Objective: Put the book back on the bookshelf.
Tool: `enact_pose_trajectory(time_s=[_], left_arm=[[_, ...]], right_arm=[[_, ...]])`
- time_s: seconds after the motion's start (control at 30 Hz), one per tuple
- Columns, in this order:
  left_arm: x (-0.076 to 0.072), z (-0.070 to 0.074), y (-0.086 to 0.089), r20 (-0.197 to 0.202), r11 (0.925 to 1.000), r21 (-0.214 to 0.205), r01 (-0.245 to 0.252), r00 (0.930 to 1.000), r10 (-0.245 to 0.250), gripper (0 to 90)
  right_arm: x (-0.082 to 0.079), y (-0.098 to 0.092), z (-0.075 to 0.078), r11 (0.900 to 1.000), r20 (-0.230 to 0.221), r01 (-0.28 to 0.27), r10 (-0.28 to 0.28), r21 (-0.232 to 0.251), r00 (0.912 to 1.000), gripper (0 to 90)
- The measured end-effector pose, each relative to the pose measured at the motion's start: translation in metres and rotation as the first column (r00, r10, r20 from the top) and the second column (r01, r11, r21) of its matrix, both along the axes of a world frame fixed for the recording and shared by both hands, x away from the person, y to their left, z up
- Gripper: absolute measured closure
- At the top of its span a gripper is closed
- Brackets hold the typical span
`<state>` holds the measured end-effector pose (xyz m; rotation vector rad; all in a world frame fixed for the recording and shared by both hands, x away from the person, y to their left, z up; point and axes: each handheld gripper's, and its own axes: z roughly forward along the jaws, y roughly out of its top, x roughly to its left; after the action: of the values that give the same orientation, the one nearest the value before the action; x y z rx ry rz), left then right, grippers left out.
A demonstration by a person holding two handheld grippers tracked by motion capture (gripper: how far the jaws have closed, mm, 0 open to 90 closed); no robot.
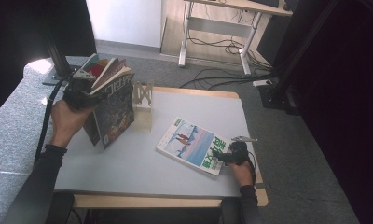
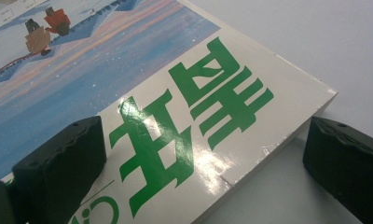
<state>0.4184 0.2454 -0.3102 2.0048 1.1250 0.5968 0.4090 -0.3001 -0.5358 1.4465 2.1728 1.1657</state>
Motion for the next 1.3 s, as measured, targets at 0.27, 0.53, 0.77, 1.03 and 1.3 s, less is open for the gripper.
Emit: enact_pose_trajectory(time_s=[0.27,0.53,0.77,1.03,1.3], left_arm=[[-0.003,0.002,0.005,-0.038,1.0,-0.008,-0.005,0.9993,0.005,82.0],[0.004,0.003,0.004,-0.01,0.9986,-0.047,-0.024,0.9997,0.024,82.9],[0.011,0.005,-0.004,0.027,0.9971,-0.065,-0.039,0.9988,0.041,82.9],[0.02,0.01,-0.013,0.068,0.9951,-0.076,-0.063,0.9954,0.068,82.9],[0.029,0.01,-0.022,0.109,0.992,-0.096,-0.082,0.9897,0.093,82.9]], right_arm=[[0.0,0.0,0.0,1.0,0.001,0.001,-0.001,0.0,1.0,0.0],[0.0,0.0,0.0,1.0,0.0,0.0,0.0,0.0,1.0,0.0],[0.0,0.0,0.0,1.0,0.0,0.0,0.0,0.001,1.0,0.0],[0.0,0.0,0.0,1.0,-0.001,0.001,-0.001,0.002,1.0,0.0],[0.0,0.0,0.0,1.0,0.001,0.0,0.0,0.001,1.0,0.0]])
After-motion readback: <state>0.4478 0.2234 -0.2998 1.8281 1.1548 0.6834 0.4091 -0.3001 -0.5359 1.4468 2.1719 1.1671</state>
